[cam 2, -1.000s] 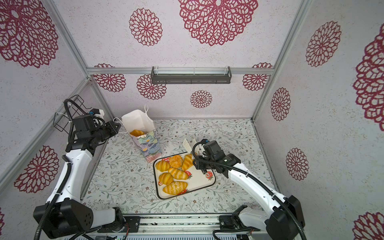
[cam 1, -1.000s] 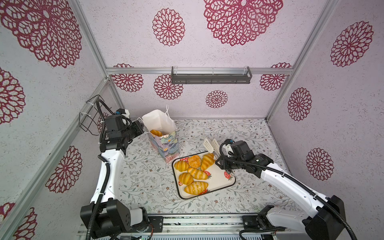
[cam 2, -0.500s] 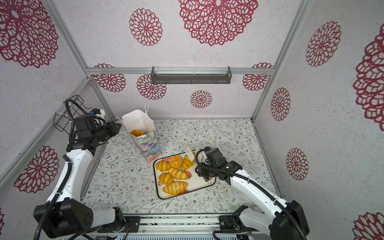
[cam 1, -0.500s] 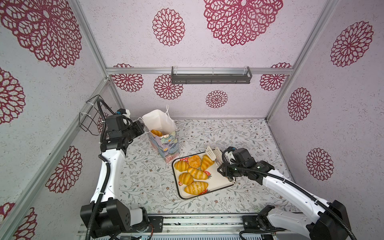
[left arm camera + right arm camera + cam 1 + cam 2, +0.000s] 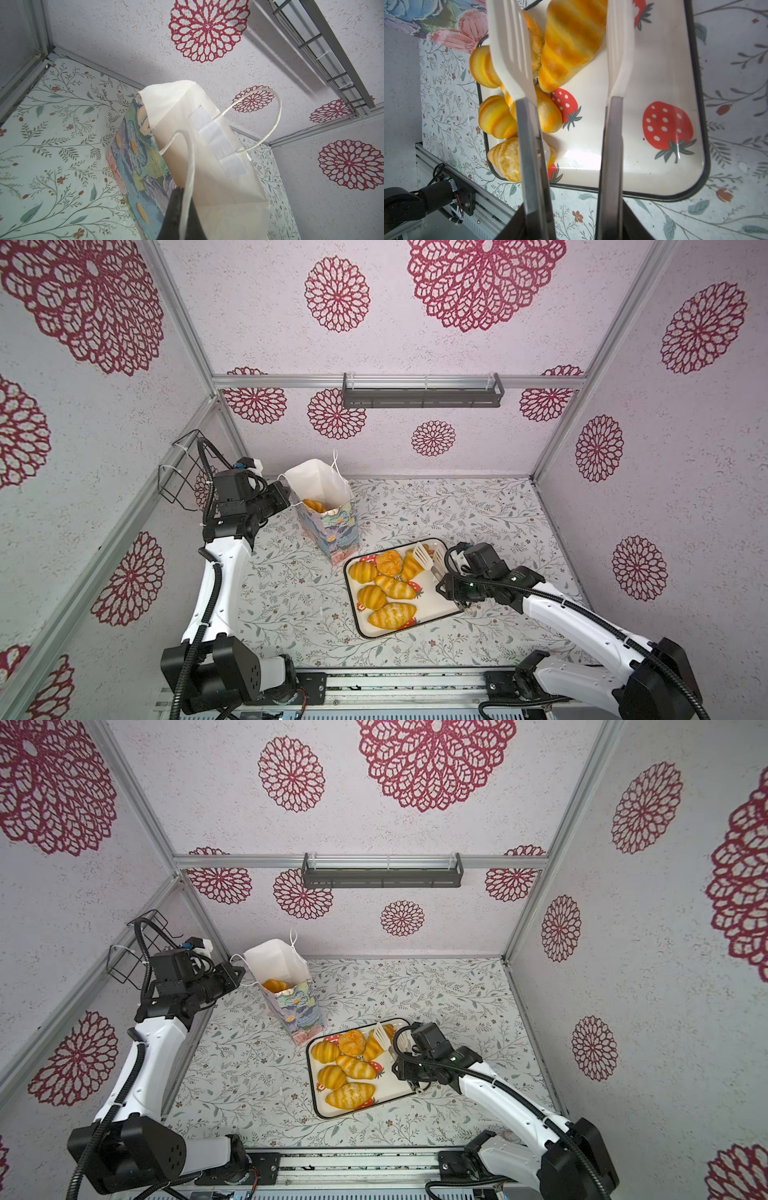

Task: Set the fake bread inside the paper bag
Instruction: 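Lower the open tongs toward the striped croissant on the tray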

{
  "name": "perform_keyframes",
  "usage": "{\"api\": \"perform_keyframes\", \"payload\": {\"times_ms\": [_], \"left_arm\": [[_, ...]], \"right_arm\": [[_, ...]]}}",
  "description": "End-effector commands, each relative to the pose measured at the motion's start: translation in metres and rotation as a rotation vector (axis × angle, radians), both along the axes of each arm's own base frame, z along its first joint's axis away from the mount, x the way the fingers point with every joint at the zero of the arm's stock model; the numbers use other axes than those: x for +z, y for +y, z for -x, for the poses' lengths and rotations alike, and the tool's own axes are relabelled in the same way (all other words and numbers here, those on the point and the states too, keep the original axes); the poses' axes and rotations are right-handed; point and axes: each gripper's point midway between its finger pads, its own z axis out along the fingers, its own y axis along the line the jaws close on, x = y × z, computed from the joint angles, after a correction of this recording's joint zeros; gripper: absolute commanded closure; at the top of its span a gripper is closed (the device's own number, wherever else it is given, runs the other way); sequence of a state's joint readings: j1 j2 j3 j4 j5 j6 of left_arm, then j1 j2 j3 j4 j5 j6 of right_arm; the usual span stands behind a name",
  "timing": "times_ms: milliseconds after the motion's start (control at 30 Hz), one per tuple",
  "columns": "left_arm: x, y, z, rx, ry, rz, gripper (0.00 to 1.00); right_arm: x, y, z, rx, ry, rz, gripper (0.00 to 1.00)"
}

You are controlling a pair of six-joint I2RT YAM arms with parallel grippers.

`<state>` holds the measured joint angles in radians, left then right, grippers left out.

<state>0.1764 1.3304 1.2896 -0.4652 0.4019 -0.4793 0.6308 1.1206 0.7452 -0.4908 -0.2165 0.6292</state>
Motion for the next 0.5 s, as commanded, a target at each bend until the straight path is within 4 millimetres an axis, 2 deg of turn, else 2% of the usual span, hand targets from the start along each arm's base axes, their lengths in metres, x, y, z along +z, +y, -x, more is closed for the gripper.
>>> {"api": "perform_keyframes", "payload": {"times_ms": [0, 467], "left_arm": [[0.005, -0.002, -0.004, -0.006, -0.018, -0.012, 1.00], [0.004, -0.003, -0.004, -0.009, -0.015, -0.005, 1.00]], "right_arm": [[0.013, 0.008, -0.010, -0.015, -0.034, -0.051, 0.48], [0.005, 0.015, -0.023, -0.036, -0.009, -0.069, 0.43]]}}
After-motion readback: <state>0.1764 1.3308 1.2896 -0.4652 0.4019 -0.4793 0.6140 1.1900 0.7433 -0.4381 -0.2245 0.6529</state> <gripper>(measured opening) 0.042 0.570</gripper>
